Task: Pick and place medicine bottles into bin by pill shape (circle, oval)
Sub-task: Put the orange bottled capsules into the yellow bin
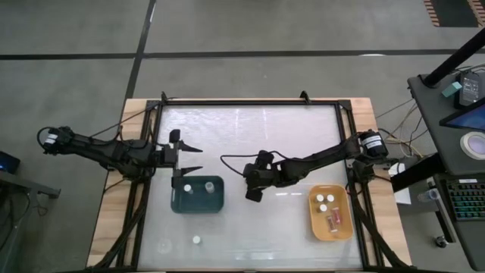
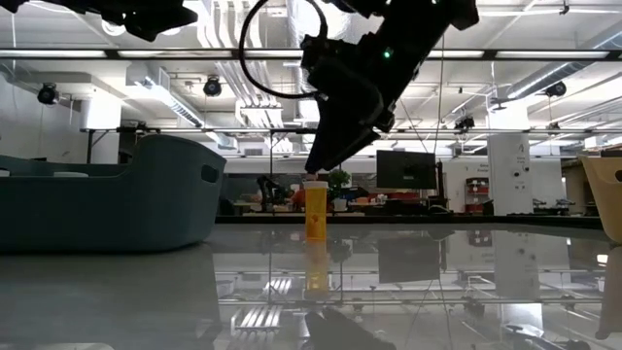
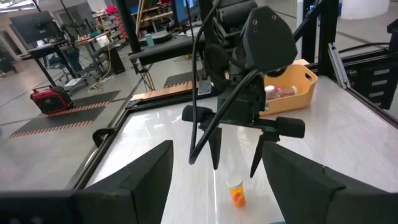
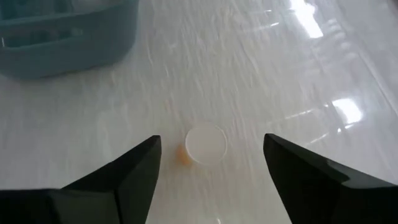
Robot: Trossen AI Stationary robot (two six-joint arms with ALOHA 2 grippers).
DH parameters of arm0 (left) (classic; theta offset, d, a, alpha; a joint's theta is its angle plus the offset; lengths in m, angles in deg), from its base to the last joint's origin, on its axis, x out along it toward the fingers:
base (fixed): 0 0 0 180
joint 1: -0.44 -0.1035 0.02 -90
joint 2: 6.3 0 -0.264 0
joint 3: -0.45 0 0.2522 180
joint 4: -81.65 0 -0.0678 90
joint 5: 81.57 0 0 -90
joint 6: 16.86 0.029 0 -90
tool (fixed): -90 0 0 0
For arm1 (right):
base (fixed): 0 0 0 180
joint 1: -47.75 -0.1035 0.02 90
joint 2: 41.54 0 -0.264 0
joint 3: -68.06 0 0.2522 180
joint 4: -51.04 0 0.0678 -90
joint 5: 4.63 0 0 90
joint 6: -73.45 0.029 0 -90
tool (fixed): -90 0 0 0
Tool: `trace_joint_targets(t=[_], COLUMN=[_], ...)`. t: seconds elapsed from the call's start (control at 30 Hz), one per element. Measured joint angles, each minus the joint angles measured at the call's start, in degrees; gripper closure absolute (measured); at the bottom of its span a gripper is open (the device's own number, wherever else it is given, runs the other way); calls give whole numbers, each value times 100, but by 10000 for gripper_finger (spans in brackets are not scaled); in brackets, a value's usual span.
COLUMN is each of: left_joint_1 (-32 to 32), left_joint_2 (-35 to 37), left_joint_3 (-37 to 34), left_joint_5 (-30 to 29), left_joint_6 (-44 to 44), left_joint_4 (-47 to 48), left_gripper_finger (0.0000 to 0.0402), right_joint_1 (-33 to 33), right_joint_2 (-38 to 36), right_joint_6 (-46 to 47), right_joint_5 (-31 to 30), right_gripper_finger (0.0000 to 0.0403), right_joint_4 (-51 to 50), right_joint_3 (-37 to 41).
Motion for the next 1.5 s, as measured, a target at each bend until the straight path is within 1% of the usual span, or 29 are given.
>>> trace_joint_targets(t=[0.4, 0.6, 0.83, 1.3, 1.4, 1.5], left_joint_1=[0, 0, 0, 0, 0, 0], left_joint_2=[-63, -65, -75, -72, -72, -72], left_joint_3=[0, 0, 0, 0, 0, 0], left_joint_5=[1, 0, 1, -1, -1, -1], left_joint_6=[98, 101, 136, 136, 136, 136], left_joint_4=[4, -10, -46, -46, -46, -46], left_gripper_finger=[171, 171, 171, 171, 171, 171], right_joint_1=[63, 63, 63, 61, 61, 61], right_joint_2=[0, 0, 0, 0, 0, -2], right_joint_6=[-2, -19, -5, -61, -59, -59], right_joint_5=[-2, -1, 0, 2, 2, 11], right_gripper_finger=[139, 153, 189, 278, 290, 291], right_joint_4=[1226, 1837, 1998, 2006, 2009, 2020], right_joint_3=[707, 1061, 1156, 1111, 1111, 1111])
